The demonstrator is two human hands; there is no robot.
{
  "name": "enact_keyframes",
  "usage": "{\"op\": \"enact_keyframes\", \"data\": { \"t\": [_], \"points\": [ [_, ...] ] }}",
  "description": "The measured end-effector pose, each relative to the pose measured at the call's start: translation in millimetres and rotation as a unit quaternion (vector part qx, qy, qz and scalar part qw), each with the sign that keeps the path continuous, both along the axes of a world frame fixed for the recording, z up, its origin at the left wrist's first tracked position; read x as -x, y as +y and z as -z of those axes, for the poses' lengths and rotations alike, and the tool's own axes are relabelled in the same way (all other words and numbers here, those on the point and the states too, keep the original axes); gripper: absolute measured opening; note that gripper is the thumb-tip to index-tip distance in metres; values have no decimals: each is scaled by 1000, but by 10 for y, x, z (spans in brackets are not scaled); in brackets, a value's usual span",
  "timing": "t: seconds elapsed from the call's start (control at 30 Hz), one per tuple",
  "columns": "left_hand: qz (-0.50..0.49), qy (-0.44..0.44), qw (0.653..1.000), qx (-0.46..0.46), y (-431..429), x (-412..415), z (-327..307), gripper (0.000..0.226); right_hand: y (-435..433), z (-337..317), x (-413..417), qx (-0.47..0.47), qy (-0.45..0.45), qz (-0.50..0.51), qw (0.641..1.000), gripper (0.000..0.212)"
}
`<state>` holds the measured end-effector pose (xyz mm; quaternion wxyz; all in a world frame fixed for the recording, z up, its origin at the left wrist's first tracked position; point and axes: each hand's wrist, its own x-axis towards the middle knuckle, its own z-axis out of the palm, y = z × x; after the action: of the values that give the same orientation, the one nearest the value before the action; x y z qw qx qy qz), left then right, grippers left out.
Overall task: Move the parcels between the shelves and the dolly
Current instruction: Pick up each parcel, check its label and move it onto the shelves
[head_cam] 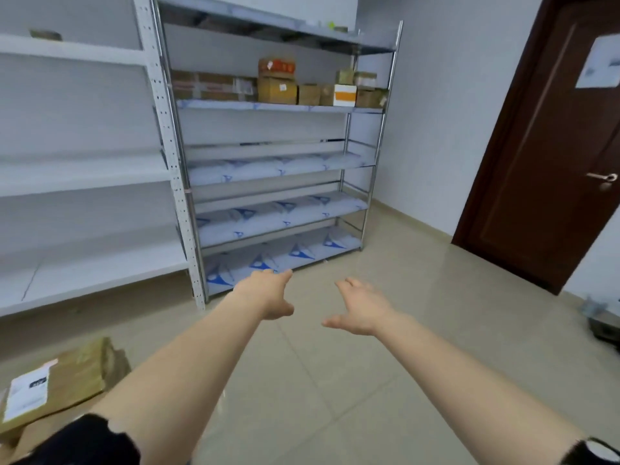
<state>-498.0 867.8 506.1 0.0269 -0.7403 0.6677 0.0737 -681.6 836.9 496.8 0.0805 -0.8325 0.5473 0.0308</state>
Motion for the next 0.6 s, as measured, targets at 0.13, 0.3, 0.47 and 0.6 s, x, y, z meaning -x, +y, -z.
{"op": "enact_keyframes", "data": {
  "t": [0.13, 0.3, 0.47, 0.6],
  "points": [
    [0, -39, 999, 29, -787, 114, -406, 71, -920, -420, 80, 39, -38, -13, 998, 86],
    [-27, -65, 994, 79, -1788, -108, -867, 67, -1963, -812, -107, 76, -83, -55, 992, 73],
    [-37, -81, 987, 133, -2906, -478, -1247, 70, -3102, -1222, -513, 91, -132, -67, 985, 62],
    [-37, -96, 979, 174, -3881, -893, -1638, 64, -4162, -1559, -1000, 120, -167, -66, 976, 59]
  ]
}}
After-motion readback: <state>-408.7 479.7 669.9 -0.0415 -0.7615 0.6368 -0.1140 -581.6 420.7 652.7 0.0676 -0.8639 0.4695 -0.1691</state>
